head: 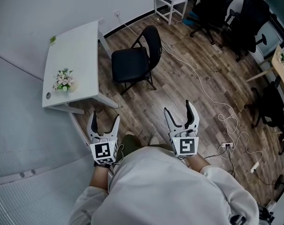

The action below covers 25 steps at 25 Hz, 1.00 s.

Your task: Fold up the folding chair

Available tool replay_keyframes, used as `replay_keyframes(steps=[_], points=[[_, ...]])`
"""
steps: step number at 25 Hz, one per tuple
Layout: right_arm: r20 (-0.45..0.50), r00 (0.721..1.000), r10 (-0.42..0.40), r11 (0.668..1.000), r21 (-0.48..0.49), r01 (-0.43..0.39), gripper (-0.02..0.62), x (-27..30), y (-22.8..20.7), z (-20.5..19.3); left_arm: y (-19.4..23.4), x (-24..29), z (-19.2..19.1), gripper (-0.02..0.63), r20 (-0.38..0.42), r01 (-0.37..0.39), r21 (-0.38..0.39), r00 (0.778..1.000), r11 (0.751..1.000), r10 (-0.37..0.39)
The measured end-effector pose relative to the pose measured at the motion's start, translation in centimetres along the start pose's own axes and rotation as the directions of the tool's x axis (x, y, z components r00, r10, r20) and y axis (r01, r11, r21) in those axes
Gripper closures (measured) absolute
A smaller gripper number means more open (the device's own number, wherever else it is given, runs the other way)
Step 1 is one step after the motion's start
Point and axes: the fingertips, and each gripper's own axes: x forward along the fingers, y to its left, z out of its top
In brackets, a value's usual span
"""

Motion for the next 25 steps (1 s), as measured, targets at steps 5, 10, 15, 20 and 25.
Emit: replay_keyframes(steps=[5, 10, 15, 20, 25], points=[[-0.032, 0.999, -0.004, 1.000, 0.014, 0.005, 0.230, 1.9, -0.9, -1.4, 0.4, 2.8, 0.2, 0.201, -0.005, 0.008, 0.013, 1.000, 1.000, -0.008], [-0.056, 0.998, -0.016, 1.000, -0.002, 0.016, 0.252, 5.3, -2.0, -2.4, 0.8, 7.8, -0.7, 0.201, -0.024, 0.046, 0.001, 0.999, 0.999, -0.046], [-0.070, 0.997, -0.016, 1.000, -0.021, 0.015, 0.255, 12.4, -2.2, -4.1, 3.8, 15.3, -3.7, 0.201, -0.071, 0.089, -0.044, 0.993, 0.995, -0.092], [-0.119, 0.992, -0.031, 0.999, -0.042, 0.026, 0.254, 21.8, -2.7, -4.7, 7.8, 23.9, -6.7, 0.201, -0.138, 0.141, -0.088, 0.979, 0.986, -0.152], [-0.182, 0.981, -0.059, 0.998, -0.043, 0.052, 0.254, 31.0, -4.0, -4.6, 11.0, 31.9, -10.2, 0.201, -0.225, 0.191, -0.138, 0.950, 0.972, -0.218]])
